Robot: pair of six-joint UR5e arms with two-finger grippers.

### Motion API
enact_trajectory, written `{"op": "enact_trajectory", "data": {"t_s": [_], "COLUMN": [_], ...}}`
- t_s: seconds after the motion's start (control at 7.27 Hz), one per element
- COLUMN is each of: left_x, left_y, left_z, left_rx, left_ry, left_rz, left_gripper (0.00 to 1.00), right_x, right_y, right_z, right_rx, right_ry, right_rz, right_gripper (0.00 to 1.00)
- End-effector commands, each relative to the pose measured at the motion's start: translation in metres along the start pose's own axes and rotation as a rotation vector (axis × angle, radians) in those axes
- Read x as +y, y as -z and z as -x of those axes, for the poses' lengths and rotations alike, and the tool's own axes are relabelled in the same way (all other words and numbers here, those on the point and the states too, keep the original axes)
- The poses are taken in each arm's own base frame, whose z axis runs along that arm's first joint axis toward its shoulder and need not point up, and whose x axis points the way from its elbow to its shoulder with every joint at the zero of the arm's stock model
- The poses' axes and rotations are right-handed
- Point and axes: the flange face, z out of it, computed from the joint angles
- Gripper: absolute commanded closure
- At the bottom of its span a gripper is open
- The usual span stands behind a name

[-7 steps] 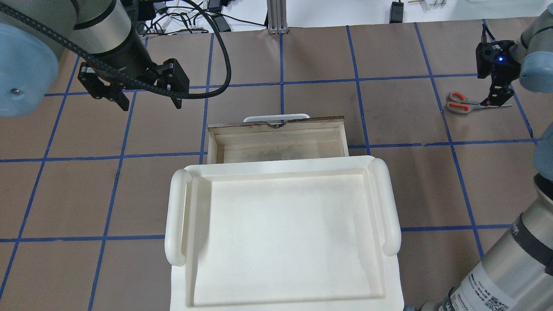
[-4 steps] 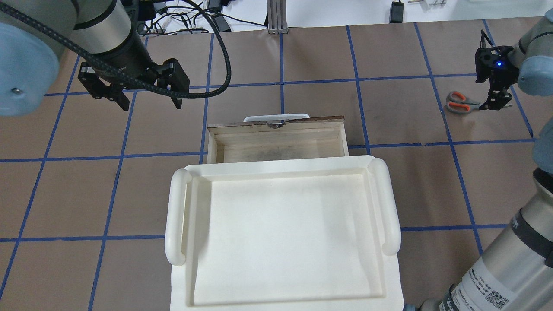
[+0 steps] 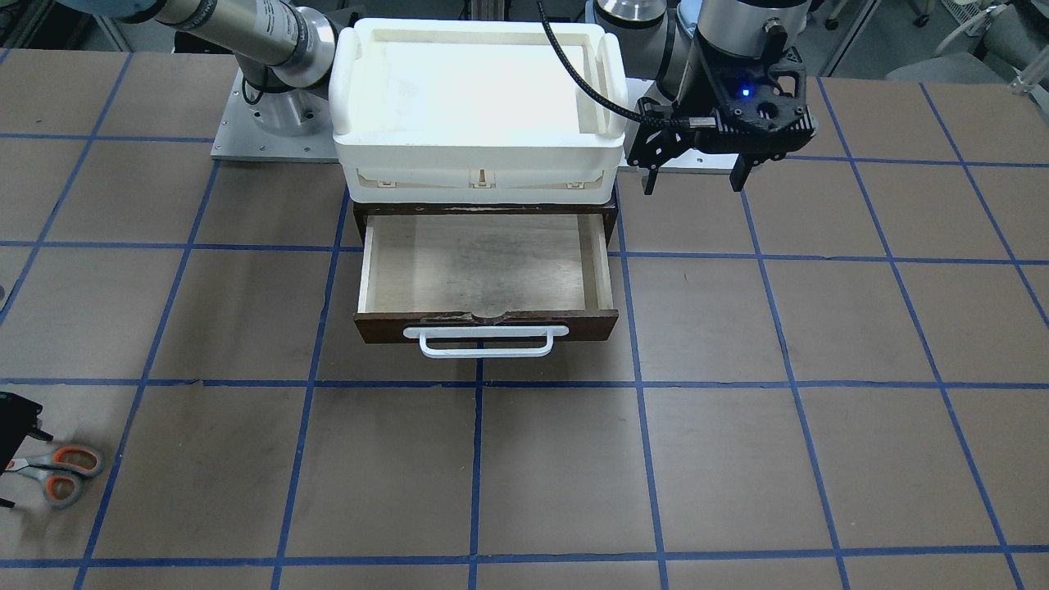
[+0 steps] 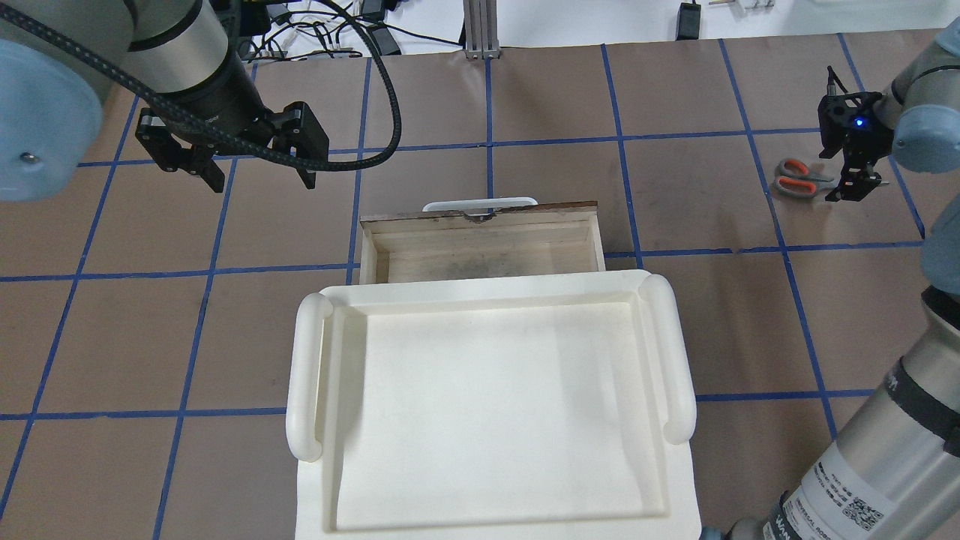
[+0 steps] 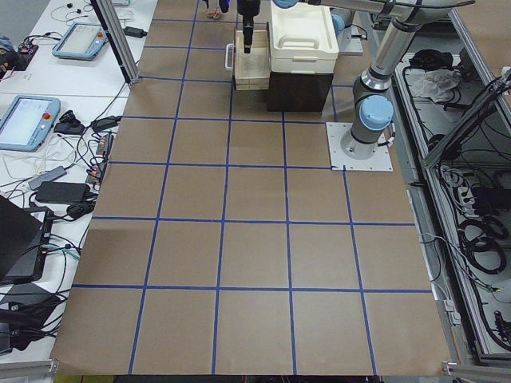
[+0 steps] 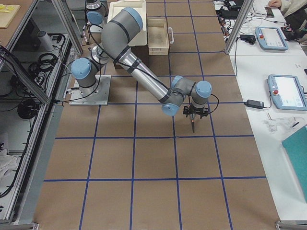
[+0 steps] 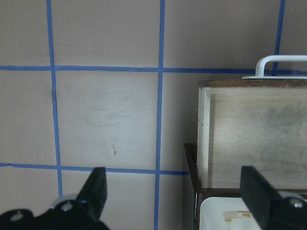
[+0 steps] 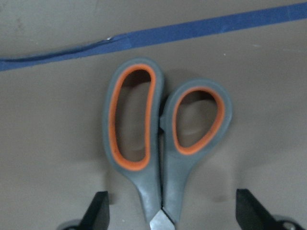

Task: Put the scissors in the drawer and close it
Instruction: 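Lower the right gripper onto the scissors and close on them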

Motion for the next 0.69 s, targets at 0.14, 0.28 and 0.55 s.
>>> {"op": "enact_trajectory", "data": {"t_s": [0.14,0.28,0.55], "left_x": [0.000,0.001,0.000], "left_y": [0.000,0.001,0.000], "left_z": [0.000,0.000,0.000], "left_rx": [0.000,0.000,0.000], "left_ry": [0.000,0.000,0.000], "left_rz": [0.000,0.000,0.000], "left_gripper": [0.00,0.00,0.00], "right_x": [0.004,0.003,0.000], "right_y": [0.002,0.003,0.016], "right_z": [0.002,0.004,0.003], "right_rx": [-0.020,-0.042,-0.066], "right_ry": [0.004,0.005,0.005], "right_rz": [0.048,0.042,0.020], "right_gripper": [0.99,1.00,1.00]}}
